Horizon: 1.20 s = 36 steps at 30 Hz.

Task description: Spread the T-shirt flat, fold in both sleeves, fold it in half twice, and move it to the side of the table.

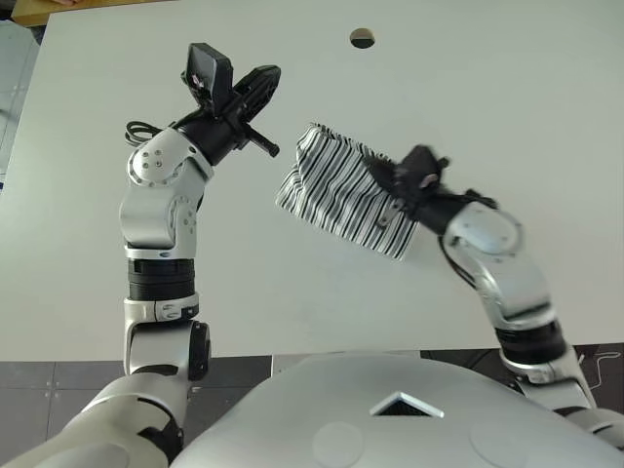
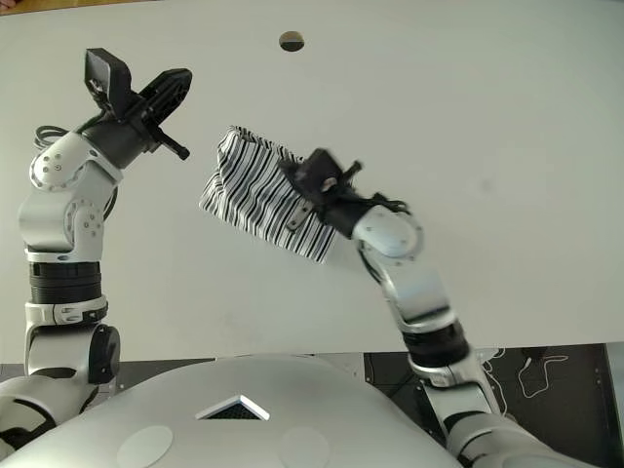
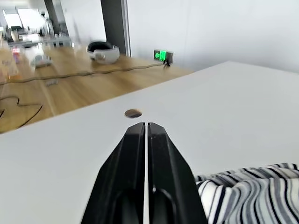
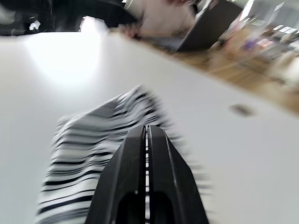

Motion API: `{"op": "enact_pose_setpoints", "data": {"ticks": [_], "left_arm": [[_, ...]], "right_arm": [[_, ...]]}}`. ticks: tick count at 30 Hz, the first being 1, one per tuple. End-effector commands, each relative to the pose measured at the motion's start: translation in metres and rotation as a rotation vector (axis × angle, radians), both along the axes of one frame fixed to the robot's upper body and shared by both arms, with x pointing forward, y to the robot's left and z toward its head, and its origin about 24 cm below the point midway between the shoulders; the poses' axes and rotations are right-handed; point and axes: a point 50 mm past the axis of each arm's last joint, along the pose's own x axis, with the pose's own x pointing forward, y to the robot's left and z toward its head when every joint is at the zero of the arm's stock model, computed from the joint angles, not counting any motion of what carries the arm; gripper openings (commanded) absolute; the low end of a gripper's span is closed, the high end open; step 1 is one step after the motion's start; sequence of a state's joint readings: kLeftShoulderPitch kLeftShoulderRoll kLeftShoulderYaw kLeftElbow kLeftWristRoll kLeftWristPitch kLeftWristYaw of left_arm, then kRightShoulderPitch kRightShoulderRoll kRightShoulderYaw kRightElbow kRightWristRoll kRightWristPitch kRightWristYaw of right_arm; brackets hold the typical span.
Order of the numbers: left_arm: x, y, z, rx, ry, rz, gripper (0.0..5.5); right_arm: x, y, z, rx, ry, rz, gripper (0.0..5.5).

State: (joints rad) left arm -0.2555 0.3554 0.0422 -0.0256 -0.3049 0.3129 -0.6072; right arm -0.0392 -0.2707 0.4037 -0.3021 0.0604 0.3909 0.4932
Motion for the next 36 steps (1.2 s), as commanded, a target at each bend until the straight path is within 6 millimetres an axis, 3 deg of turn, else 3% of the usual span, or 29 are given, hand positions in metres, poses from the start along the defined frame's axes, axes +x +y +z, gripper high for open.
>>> {"op": "enact_pose_setpoints", "data": {"ticks": [1,5,8,10,13,16,20,25,28,30,33,36], "left_arm": [[0.0,0.001,-0.004,-0.002,0.002,0.014,0.12],[0.0,0.002,-0.007,0.006,0.018,0.032,0.12],[0.0,0.001,-0.007,0.007,0.019,0.025,0.12],[0.0,0.001,-0.005,0.003,0.016,0.023,0.12],[0.001,-0.001,-0.004,0.001,0.012,0.017,0.12],[0.001,-0.001,-0.003,0.003,0.008,0.009,0.12],[0.0,0.002,-0.003,0.008,0.01,0.012,0.12],[-0.003,0.007,-0.005,0.026,0.02,0.006,0.12],[-0.007,0.013,-0.004,0.044,-0.003,0.062,0.12],[-0.013,0.017,-0.005,0.056,-0.04,0.134,0.12],[-0.028,0.032,-0.003,0.036,-0.113,0.284,0.12],[-0.045,0.05,0.004,0.047,-0.222,0.401,0.12]], "right_arm": [[0.007,0.018,-0.027,-0.036,0.116,0.058,0.1],[0.026,0.006,-0.055,-0.091,0.225,-0.079,0.1],[0.042,-0.017,-0.054,-0.051,0.218,-0.247,0.1],[0.054,-0.045,-0.051,-0.006,0.201,-0.409,0.1],[0.074,-0.103,-0.038,0.091,0.126,-0.726,0.1],[0.081,-0.147,-0.023,0.158,0.027,-0.938,0.1],[0.083,-0.179,-0.021,0.182,-0.013,-1.107,0.1],[0.085,-0.163,-0.012,0.175,-0.115,-0.995,0.1],[0.078,-0.147,0.014,0.225,-0.273,-0.938,0.1],[0.063,-0.14,0.041,0.301,-0.407,-0.909,0.1],[0.023,-0.131,0.076,0.354,-0.607,-0.881,0.1],[-0.006,-0.124,0.087,0.335,-0.711,-0.864,0.1]]}}
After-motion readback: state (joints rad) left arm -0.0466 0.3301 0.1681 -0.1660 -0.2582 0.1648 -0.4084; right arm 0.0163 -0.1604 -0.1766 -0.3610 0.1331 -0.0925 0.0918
